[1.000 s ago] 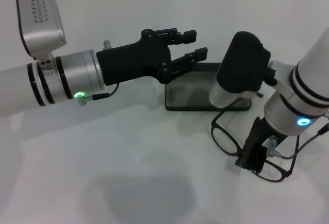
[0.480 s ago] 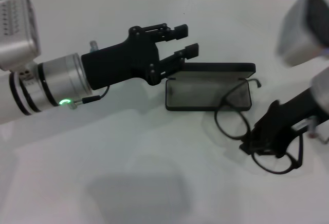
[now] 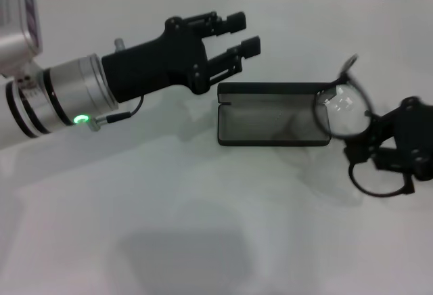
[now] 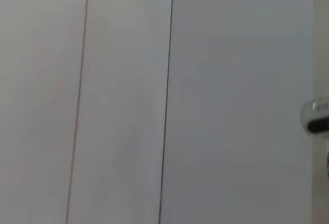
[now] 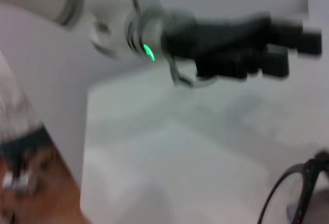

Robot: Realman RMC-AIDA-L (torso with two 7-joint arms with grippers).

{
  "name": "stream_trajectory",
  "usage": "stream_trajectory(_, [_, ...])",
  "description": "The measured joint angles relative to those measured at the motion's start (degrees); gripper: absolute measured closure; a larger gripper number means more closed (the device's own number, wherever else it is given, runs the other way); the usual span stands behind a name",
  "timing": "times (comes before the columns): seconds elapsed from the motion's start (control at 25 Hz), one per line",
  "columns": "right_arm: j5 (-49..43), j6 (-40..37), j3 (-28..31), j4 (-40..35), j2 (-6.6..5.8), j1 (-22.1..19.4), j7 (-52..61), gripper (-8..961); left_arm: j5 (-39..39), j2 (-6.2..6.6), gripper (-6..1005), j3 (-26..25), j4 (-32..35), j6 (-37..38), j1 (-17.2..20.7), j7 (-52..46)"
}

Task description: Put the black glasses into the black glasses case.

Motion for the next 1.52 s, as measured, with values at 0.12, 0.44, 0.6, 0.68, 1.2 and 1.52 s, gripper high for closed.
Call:
stream_trajectory(0.12, [4.77, -3.33, 6.45, 7.77, -0.3, -0.3, -12.0, 846, -0.22, 0.55, 544, 0.01, -0.17, 1.61, -0.98, -2.23])
stream_trajectory(0.44, [9.55, -7.57, 13.64, 21.63, -0.27, -0.41, -36.92, 846, 2.1, 1.96, 544, 0.08, -0.19, 6.66, -5.6, -8.29])
stream_trajectory(0.6, [9.98, -4.45, 12.85, 28.75, 0.07, 0.61, -50.29, 846, 4.29, 2.13, 545, 0.09, -0.12, 7.01, -9.39, -12.73])
stream_trajectory(0.68, [10.0, -2.71, 11.69, 30.67, 0.15, 1.29, -53.34, 847, 5.88, 2.13, 545, 0.09, -0.11, 7.02, -11.17, -13.99])
stream_trajectory(1.2, [10.39, 6.1, 1.87, 30.43, 0.36, 2.2, -64.46, 847, 14.07, 0.21, 545, 0.08, -0.48, 2.57, -19.0, -20.1])
stream_trajectory(1.52, [13.88, 4.99, 1.76, 30.04, 0.37, 0.88, -71.28, 847, 17.54, 0.18, 545, 0.08, -0.65, -1.13, -19.49, -24.94])
